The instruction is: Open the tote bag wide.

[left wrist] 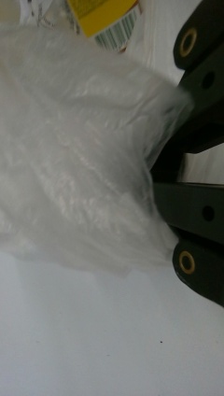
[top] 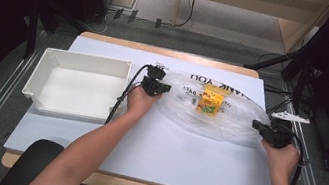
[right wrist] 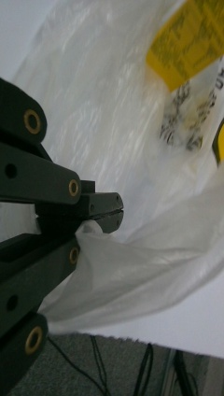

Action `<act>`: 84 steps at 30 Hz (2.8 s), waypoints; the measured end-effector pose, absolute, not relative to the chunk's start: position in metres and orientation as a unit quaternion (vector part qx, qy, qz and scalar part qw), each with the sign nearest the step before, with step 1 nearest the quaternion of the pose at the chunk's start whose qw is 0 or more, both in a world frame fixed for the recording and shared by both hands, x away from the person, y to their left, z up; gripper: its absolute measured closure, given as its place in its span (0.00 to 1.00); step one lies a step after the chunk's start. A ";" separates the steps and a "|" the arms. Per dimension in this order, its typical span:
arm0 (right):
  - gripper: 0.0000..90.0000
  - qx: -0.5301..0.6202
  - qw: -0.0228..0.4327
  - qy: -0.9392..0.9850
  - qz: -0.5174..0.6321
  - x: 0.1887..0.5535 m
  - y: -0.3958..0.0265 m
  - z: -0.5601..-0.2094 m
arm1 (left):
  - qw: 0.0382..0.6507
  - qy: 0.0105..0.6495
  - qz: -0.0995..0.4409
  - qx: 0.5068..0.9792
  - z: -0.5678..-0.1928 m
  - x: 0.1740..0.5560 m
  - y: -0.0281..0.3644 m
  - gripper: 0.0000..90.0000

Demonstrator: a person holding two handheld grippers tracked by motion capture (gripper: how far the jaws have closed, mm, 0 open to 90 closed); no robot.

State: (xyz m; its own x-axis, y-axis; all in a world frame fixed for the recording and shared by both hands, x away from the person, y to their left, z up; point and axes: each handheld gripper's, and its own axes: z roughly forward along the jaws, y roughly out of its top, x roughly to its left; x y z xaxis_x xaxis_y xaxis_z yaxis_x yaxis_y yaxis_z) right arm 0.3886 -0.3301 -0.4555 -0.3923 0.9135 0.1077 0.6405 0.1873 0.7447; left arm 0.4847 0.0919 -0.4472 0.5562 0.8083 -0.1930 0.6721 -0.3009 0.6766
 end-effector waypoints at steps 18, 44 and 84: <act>0.89 0.478 0.173 0.755 0.414 0.371 -0.307 -0.394 | 0.420 0.369 0.059 0.827 -0.382 0.458 0.071 1.00; 0.99 0.470 0.199 0.760 0.402 0.476 -0.266 -0.377 | 0.406 0.381 0.101 0.825 -0.386 0.537 0.033 1.00; 1.00 0.571 0.227 0.722 0.317 0.463 -0.327 -0.485 | 0.320 0.478 0.110 0.810 -0.460 0.563 0.072 1.00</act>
